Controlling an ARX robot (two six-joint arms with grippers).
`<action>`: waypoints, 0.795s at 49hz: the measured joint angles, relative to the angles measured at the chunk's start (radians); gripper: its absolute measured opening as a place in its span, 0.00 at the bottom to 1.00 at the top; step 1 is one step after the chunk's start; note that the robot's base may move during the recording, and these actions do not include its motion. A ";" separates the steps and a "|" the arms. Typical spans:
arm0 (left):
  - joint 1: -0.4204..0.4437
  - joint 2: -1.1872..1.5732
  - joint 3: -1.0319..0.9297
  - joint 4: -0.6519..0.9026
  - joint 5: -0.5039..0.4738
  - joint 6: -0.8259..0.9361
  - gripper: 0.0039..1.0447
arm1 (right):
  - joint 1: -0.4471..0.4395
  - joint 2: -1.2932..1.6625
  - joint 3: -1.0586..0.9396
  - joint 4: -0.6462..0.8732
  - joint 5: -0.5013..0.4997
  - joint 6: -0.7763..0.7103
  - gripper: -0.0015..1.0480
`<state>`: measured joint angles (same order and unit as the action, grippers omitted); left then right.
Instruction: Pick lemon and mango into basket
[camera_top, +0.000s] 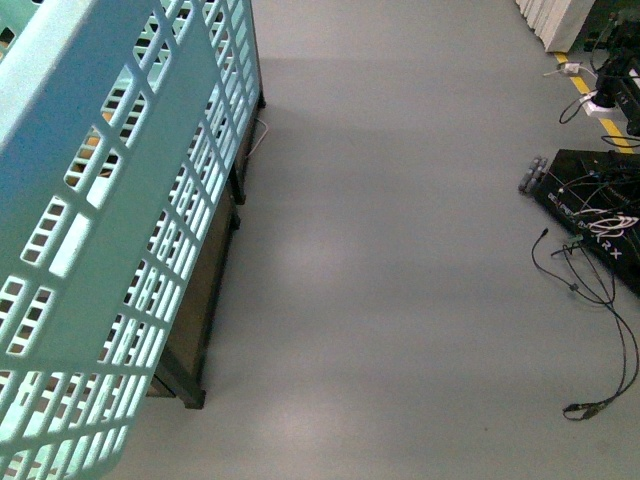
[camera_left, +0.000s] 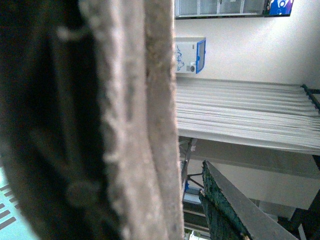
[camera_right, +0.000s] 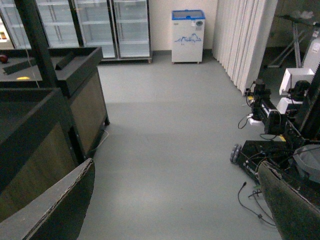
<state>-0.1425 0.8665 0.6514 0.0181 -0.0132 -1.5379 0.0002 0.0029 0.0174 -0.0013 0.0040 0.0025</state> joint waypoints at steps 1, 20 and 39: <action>0.000 -0.001 0.000 0.000 0.000 0.000 0.29 | 0.000 -0.001 0.000 0.000 0.000 0.000 0.92; 0.001 -0.002 0.001 0.000 -0.001 0.004 0.29 | 0.000 0.000 0.000 0.000 -0.003 0.000 0.92; 0.001 -0.002 0.001 0.000 -0.002 0.004 0.29 | 0.000 -0.001 0.000 0.000 -0.003 0.000 0.92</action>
<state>-0.1417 0.8646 0.6525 0.0177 -0.0147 -1.5341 0.0002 0.0021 0.0174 -0.0017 0.0006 0.0025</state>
